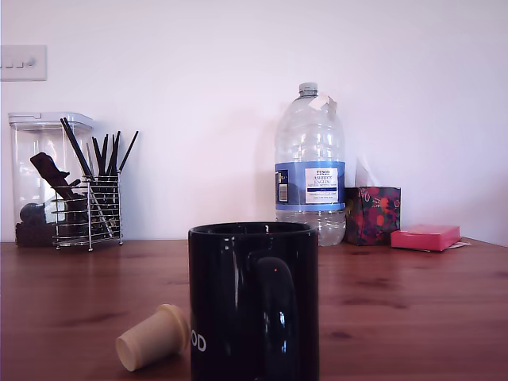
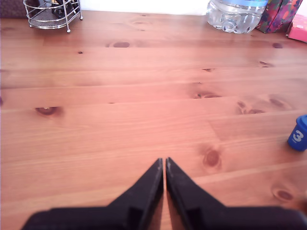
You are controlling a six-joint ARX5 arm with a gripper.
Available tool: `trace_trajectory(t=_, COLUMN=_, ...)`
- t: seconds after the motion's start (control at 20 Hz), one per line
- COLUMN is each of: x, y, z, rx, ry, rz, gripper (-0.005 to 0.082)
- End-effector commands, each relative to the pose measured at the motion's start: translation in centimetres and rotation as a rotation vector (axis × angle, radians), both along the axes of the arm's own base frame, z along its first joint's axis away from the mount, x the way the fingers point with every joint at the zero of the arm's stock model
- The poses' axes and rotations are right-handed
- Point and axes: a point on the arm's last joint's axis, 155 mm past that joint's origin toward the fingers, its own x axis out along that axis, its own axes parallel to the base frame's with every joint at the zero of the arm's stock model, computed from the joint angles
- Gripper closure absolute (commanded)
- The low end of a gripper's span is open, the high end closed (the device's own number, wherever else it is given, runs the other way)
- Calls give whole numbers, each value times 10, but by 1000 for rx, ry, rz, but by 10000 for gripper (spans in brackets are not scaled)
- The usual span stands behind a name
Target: Pick up the coffee capsules from the table one by one and drop them inside the nearest coffee cup
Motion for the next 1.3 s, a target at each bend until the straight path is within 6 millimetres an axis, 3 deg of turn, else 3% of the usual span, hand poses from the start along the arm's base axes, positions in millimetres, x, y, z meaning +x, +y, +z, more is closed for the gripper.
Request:
trace_trajectory(t=0.0, x=-1, y=1, z=-6, rx=-4, ry=12, rz=4, gripper=788)
trace_trajectory(t=0.4, x=0, y=0, z=-4, rx=-6, ry=2, rz=1, gripper=789)
trace_trajectory(t=0.85, x=-3, y=-25, z=30, rx=-39, ry=-70, rz=-133, gripper=789)
trace_trajectory(t=1.25, x=-16, y=-60, z=13, rx=13, ry=35, rz=-292, gripper=789)
